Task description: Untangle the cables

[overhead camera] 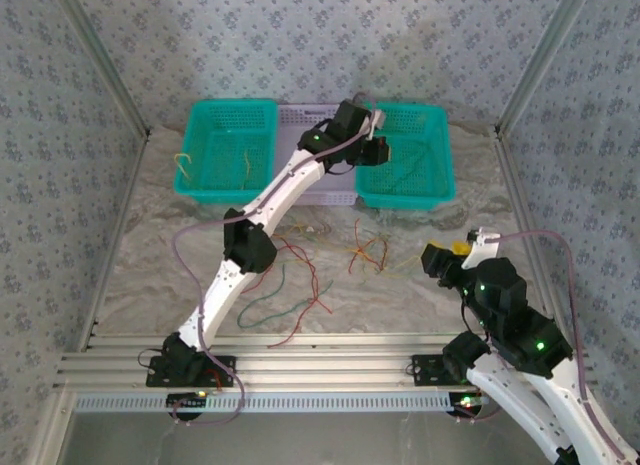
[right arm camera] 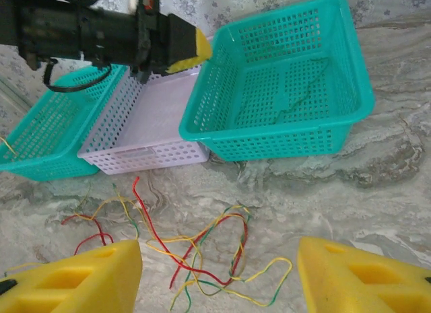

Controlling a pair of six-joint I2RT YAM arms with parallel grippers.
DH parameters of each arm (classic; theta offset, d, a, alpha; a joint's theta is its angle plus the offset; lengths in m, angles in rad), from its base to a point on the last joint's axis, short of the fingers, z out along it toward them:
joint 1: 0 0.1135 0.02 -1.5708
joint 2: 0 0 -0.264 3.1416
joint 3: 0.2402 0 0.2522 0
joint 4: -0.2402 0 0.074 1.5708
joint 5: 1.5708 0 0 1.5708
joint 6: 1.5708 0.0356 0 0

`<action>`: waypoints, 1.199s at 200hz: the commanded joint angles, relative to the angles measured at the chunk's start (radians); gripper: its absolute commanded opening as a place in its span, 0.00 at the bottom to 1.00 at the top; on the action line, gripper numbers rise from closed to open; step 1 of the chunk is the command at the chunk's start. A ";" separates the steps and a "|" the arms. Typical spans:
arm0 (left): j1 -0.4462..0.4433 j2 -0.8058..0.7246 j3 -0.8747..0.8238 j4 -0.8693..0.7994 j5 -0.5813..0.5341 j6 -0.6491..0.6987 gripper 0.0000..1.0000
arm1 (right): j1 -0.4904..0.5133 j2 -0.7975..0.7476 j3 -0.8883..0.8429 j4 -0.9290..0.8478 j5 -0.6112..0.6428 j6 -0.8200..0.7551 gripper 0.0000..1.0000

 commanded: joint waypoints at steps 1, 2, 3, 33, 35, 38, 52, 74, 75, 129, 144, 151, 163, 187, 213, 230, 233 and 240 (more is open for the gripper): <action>-0.007 0.021 0.013 0.056 0.034 -0.033 0.14 | -0.003 -0.008 0.023 -0.027 0.014 -0.012 0.64; -0.008 0.023 0.013 0.057 0.035 -0.033 0.15 | -0.004 -0.008 0.023 -0.025 0.013 -0.012 0.64; -0.008 0.023 0.013 0.057 0.035 -0.033 0.16 | -0.004 -0.008 0.023 -0.025 0.013 -0.012 0.64; -0.013 0.039 0.015 0.056 0.040 -0.036 0.48 | -0.003 -0.007 0.009 -0.005 0.002 -0.004 0.64; -0.013 0.039 0.015 0.056 0.041 -0.036 0.50 | -0.003 -0.007 0.008 -0.003 0.002 -0.003 0.64; -0.013 0.039 0.016 0.057 0.042 -0.036 0.53 | -0.004 -0.007 0.008 -0.003 0.000 -0.003 0.64; -0.014 0.037 0.037 0.056 0.055 -0.037 0.68 | -0.004 -0.005 0.006 0.004 -0.010 -0.001 0.65; -0.018 0.010 0.093 0.036 0.063 -0.022 0.92 | -0.003 0.009 -0.007 0.025 -0.040 0.011 0.65; -0.018 0.008 0.094 0.035 0.062 -0.020 0.93 | -0.002 0.010 -0.008 0.026 -0.041 0.011 0.65; -0.007 -0.250 0.092 -0.186 -0.064 0.124 1.00 | -0.001 0.220 -0.034 0.119 -0.258 0.053 0.66; -0.003 -0.321 0.063 -0.282 -0.128 0.159 1.00 | 0.017 0.314 -0.058 0.188 -0.334 0.090 0.66; 0.000 -0.356 0.038 -0.319 -0.149 0.171 1.00 | 0.036 0.350 -0.077 0.242 -0.364 0.103 0.66; 0.003 -0.427 -0.042 -0.355 -0.188 0.190 1.00 | 0.082 0.413 -0.101 0.330 -0.385 0.114 0.66; 0.009 -0.651 -0.402 -0.250 -0.274 0.190 1.00 | 0.199 0.580 -0.091 0.438 -0.353 0.108 0.67; 0.062 -0.935 -0.852 -0.007 -0.266 0.128 1.00 | 0.308 0.805 -0.006 0.466 -0.334 0.074 0.67; 0.102 -1.048 -1.012 0.033 -0.252 0.103 1.00 | 0.357 0.914 0.037 0.488 -0.310 0.058 0.68; 0.107 -1.064 -1.033 0.032 -0.253 0.101 1.00 | 0.362 0.931 0.044 0.489 -0.306 0.056 0.68; 0.114 -1.098 -1.074 0.030 -0.258 0.102 1.00 | 0.376 0.974 0.061 0.492 -0.298 0.049 0.68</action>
